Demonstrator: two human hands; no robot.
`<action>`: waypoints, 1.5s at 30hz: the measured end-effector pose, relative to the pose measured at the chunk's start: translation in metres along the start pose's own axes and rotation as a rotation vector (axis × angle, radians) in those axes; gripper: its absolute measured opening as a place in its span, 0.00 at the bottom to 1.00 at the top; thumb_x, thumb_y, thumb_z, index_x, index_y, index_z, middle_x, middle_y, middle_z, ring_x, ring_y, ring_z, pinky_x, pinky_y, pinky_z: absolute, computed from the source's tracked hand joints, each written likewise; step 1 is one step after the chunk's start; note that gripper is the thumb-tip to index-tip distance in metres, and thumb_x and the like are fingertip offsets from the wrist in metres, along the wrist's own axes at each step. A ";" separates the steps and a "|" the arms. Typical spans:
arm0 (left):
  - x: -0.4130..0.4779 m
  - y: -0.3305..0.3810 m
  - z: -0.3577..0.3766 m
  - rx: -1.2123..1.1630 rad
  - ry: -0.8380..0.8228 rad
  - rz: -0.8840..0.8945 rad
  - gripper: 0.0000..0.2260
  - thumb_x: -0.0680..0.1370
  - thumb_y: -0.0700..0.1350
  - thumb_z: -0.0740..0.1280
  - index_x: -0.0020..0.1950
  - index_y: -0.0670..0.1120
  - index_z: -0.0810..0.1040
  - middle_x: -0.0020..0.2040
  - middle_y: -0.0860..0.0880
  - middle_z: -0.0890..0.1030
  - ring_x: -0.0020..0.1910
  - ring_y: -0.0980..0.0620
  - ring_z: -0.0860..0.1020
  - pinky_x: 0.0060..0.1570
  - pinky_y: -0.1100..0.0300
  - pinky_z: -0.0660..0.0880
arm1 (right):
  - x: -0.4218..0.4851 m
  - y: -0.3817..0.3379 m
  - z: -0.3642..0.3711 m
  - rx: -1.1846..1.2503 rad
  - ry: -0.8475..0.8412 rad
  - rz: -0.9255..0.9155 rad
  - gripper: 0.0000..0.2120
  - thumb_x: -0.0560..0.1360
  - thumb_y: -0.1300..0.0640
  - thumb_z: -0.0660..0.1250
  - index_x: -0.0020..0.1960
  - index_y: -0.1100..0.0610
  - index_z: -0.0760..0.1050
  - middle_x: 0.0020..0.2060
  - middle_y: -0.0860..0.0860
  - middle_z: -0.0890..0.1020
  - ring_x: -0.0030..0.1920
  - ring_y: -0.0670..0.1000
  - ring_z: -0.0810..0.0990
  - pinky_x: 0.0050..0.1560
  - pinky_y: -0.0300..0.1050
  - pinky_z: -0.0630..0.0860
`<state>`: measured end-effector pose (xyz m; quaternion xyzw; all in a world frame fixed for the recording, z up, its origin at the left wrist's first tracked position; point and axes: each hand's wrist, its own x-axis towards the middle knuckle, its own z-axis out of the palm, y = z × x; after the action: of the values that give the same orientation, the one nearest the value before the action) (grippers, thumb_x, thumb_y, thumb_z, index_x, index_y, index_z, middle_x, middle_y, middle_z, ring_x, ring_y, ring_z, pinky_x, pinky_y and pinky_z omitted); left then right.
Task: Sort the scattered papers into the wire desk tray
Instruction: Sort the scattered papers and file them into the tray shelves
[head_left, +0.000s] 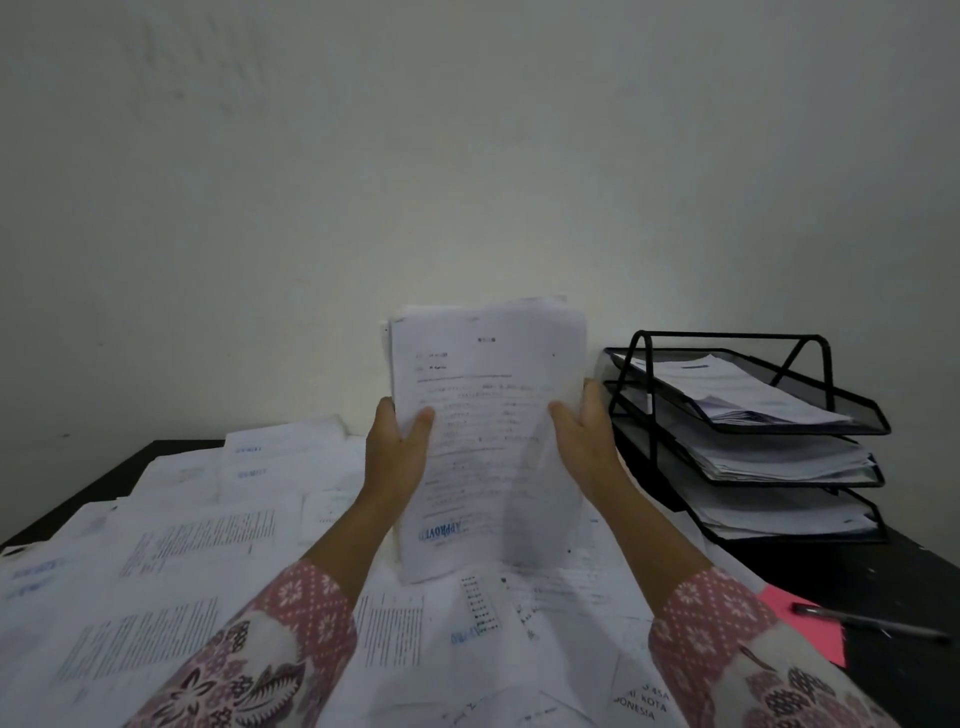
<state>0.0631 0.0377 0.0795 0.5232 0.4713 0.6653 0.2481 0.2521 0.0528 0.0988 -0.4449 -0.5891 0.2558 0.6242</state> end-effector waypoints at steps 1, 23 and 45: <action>0.001 0.001 0.000 0.004 0.005 0.011 0.09 0.79 0.46 0.63 0.56 0.45 0.65 0.49 0.52 0.75 0.44 0.55 0.77 0.35 0.66 0.74 | 0.001 -0.002 0.000 0.014 0.003 -0.006 0.11 0.78 0.63 0.58 0.59 0.56 0.63 0.53 0.53 0.74 0.51 0.53 0.76 0.47 0.44 0.77; -0.009 -0.004 0.009 0.113 -0.057 -0.144 0.12 0.80 0.45 0.62 0.61 0.42 0.69 0.54 0.46 0.76 0.48 0.49 0.76 0.41 0.60 0.73 | -0.015 0.010 -0.024 -0.171 -0.079 0.133 0.13 0.80 0.62 0.57 0.61 0.67 0.65 0.56 0.61 0.75 0.57 0.59 0.75 0.55 0.51 0.74; -0.043 -0.022 0.089 0.476 -0.644 -0.406 0.18 0.77 0.38 0.63 0.66 0.45 0.67 0.61 0.42 0.74 0.52 0.46 0.74 0.43 0.59 0.71 | -0.049 0.075 -0.133 -0.038 0.176 0.701 0.13 0.77 0.66 0.58 0.61 0.67 0.70 0.47 0.57 0.76 0.46 0.55 0.75 0.44 0.44 0.72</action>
<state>0.1564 0.0448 0.0410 0.6429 0.6031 0.2793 0.3806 0.3874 0.0129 0.0214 -0.6517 -0.3495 0.4041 0.5384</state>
